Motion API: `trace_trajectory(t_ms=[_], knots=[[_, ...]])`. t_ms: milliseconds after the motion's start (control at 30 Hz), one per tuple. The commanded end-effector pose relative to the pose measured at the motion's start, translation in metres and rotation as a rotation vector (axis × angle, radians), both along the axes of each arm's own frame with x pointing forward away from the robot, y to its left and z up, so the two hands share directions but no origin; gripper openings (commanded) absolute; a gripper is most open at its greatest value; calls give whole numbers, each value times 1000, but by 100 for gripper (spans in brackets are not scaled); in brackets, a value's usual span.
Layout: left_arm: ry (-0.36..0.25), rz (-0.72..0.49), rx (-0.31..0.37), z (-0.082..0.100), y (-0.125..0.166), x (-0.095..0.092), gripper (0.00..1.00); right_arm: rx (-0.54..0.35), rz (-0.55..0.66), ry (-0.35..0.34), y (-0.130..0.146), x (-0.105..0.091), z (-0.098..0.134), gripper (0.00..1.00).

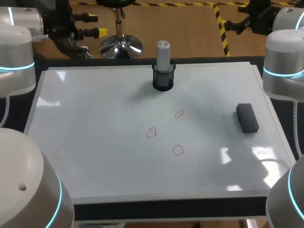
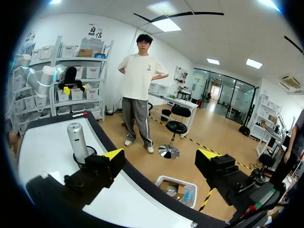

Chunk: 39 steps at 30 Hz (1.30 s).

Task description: Pick up the inspection probe, press it on each red-marked spot on the whiteboard one by one, put down the probe, pick up the eraser, and wipe off all the red marks.

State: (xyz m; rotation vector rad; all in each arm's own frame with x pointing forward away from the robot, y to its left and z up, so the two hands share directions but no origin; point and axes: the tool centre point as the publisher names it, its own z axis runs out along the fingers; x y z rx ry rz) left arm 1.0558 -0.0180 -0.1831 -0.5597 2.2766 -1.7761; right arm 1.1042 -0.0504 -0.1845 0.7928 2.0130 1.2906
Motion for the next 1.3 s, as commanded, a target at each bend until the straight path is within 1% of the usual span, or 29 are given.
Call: trace_trajectory(t_ms=[33, 167, 333, 400, 500, 667, 833, 1000, 1300], knots=[[-1, -65, -4, -4, -2, 7, 100, 0, 0, 0, 0, 0, 0, 100], [1, -100, -5, -5, -5, 6, 100, 0, 0, 0, 0, 0, 0, 100], [1, -189, -19, -8, -11, 3, 100, 0, 0, 0, 0, 0, 0, 100], [-2, -212, -5, -10, -13, 2, 100, 0, 0, 0, 0, 0, 0, 100], [-1, -227, -5, -10, -17, 1, 100, 0, 0, 0, 0, 0, 0, 100], [-7, -257, -31, -10, -22, 0, 100, 0, 0, 0, 0, 0, 0, 100], [-19, -290, -26, -12, -29, -3, 100, 0, 0, 0, 0, 0, 0, 100], [-30, -334, -34, -16, -40, -7, 100, 0, 0, 0, 0, 0, 0, 100], [-31, -385, -41, -24, -54, -14, 100, 0, 0, 0, 0, 0, 0, 100]])
